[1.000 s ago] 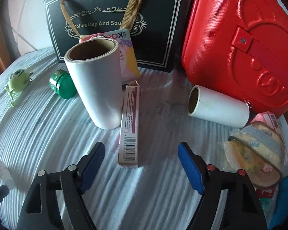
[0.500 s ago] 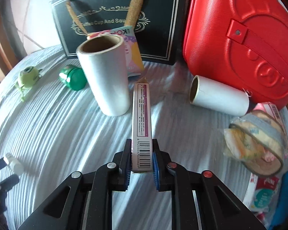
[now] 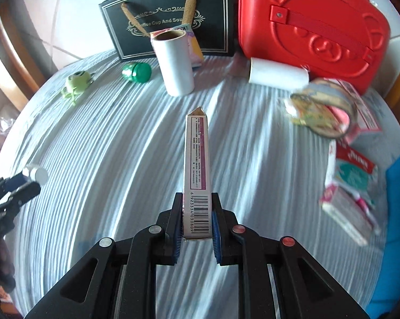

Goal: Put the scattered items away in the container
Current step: 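Lift the white bottle and pink box and carry both toward the crate, then open both tools over the crate to drop the bottle and box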

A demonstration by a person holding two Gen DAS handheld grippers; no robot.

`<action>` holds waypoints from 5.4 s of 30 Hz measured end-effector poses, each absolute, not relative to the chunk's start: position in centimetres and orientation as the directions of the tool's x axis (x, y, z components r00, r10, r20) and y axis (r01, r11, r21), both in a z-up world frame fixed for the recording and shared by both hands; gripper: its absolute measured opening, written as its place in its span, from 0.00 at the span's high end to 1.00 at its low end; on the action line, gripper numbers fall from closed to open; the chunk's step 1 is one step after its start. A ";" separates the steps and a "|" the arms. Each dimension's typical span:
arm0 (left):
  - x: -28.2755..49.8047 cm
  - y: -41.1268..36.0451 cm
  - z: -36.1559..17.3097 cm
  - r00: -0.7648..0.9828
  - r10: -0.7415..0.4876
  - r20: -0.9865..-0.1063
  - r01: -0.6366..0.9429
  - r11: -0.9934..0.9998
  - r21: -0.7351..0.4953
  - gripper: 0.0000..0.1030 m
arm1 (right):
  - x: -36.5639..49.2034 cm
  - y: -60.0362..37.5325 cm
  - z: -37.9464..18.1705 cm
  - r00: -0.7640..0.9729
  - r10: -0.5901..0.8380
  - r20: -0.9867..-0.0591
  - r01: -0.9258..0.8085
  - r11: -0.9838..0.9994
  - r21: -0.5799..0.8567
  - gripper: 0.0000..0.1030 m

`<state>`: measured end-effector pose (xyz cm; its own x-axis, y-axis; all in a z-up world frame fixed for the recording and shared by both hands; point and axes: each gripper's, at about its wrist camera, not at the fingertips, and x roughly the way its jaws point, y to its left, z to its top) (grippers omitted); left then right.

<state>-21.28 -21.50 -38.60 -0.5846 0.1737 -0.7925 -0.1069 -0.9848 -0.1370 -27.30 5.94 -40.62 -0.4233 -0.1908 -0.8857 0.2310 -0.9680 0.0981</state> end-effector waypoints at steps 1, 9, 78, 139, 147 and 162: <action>-20.7 -21.5 -38.1 -0.584 0.172 -0.794 -0.107 -0.985 -0.134 0.52 | -26.5 6.0 -40.2 -0.418 -0.196 -0.887 0.232 -0.967 0.105 0.83; -16.8 -20.8 -32.3 -0.612 0.161 -0.774 -0.105 -0.987 -0.122 0.52 | -20.4 5.9 -35.3 -0.391 -0.197 -0.899 0.206 -0.971 0.123 0.83; -1.5 -6.0 -4.2 -0.782 0.047 -0.621 -0.081 -0.996 0.027 0.52 | 1.3 17.8 -7.7 -0.636 -0.425 -0.644 0.341 -0.903 0.260 0.82; -5.8 33.8 -1.9 -0.558 0.517 -0.649 -0.741 -0.663 0.109 0.52 | 9.9 47.5 -9.8 -0.780 0.029 -0.625 -0.301 -0.893 0.334 0.82; -4.6 37.5 -2.9 -0.500 0.539 -0.678 -0.793 -0.600 0.108 0.52 | 11.0 49.0 -10.2 -0.769 0.087 -0.633 -0.364 -0.874 0.322 0.82; -4.1 38.7 -3.5 -0.527 0.512 -0.678 -0.759 -0.643 0.104 0.00 | 13.1 49.9 -9.6 -0.801 0.142 -0.582 -0.386 -0.865 0.321 0.01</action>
